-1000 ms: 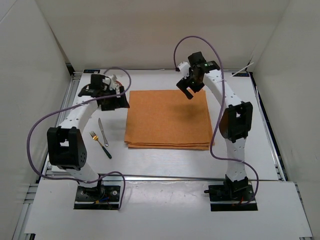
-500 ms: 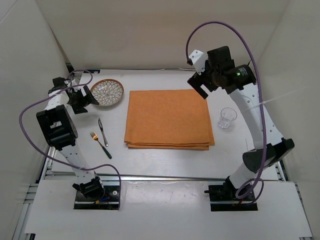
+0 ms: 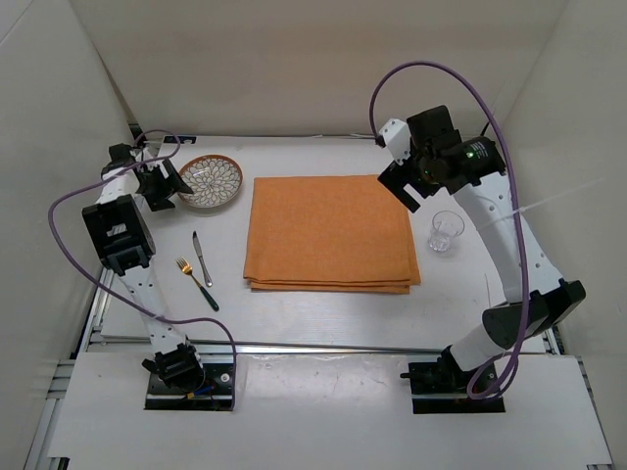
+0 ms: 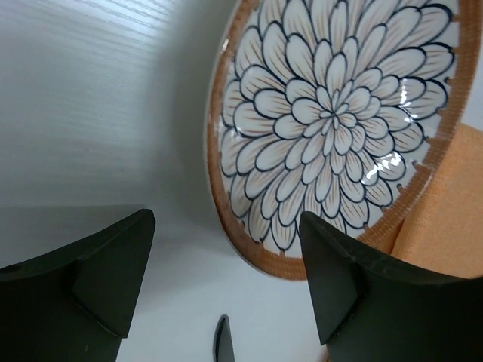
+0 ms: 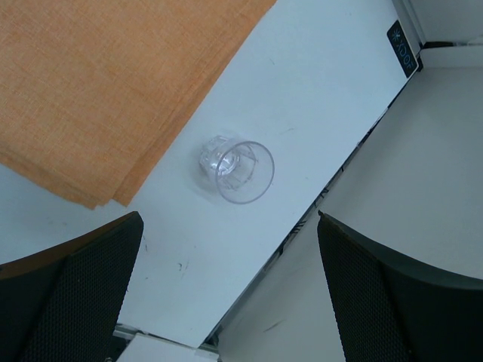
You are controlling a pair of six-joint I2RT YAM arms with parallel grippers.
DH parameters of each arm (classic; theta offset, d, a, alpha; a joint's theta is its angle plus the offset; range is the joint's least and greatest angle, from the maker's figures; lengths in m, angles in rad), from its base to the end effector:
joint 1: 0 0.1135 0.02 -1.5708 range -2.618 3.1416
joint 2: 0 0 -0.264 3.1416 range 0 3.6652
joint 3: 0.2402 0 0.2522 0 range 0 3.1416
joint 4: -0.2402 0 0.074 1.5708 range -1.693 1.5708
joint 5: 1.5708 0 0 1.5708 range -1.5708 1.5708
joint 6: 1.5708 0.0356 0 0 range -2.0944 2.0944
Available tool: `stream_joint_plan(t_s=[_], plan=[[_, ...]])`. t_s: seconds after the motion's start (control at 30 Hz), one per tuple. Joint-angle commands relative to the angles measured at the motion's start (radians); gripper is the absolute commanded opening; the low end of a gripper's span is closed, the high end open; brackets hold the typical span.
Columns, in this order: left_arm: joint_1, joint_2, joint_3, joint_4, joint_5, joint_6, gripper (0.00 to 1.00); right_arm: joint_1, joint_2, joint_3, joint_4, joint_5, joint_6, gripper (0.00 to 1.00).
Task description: Set the dinner table for one person
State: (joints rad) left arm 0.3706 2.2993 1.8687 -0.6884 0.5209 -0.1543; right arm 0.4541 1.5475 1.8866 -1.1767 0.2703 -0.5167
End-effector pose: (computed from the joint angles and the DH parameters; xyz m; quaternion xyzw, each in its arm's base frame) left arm 0.4624 0.1607 0.1684 -0.1886 0.9244 -0.2262 0.2423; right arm 0.2714 0.1219 0.4350 -0.3889 0.8407 -0.1368 0.3511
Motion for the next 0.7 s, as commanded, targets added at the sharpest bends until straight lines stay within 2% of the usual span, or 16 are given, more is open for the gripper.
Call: stream_joint_plan(t_s=[0.0,0.1,0.17,0.2,0.27,0.37,0.6,0.67], plan=[[-0.027,0.015,0.058,0.006,-0.051,-0.039,0.87,0.006,-0.050,-0.015,-0.017,0.043,0.029,1.00],[-0.048,0.052,0.081,0.006,-0.097,-0.060,0.68,0.006,-0.050,-0.015,-0.017,0.053,0.029,1.00],[-0.059,0.078,0.081,0.006,-0.146,-0.083,0.51,0.006,-0.050,-0.015,-0.026,0.053,0.029,1.00],[-0.073,0.078,0.081,0.006,-0.162,-0.083,0.48,0.006,-0.050,-0.006,-0.026,0.053,0.029,1.00],[-0.088,0.087,0.081,0.006,-0.186,-0.096,0.34,0.006,-0.050,-0.006,-0.026,0.063,0.029,1.00],[-0.127,0.100,0.092,0.006,-0.240,-0.128,0.11,0.006,-0.050,-0.026,-0.026,0.063,0.038,1.00],[-0.127,0.034,0.037,0.006,-0.309,-0.178,0.11,-0.003,-0.050,-0.026,-0.026,0.063,0.038,1.00],[-0.087,0.003,0.037,0.006,-0.228,-0.179,0.11,-0.028,-0.050,-0.046,-0.026,0.041,0.038,1.00]])
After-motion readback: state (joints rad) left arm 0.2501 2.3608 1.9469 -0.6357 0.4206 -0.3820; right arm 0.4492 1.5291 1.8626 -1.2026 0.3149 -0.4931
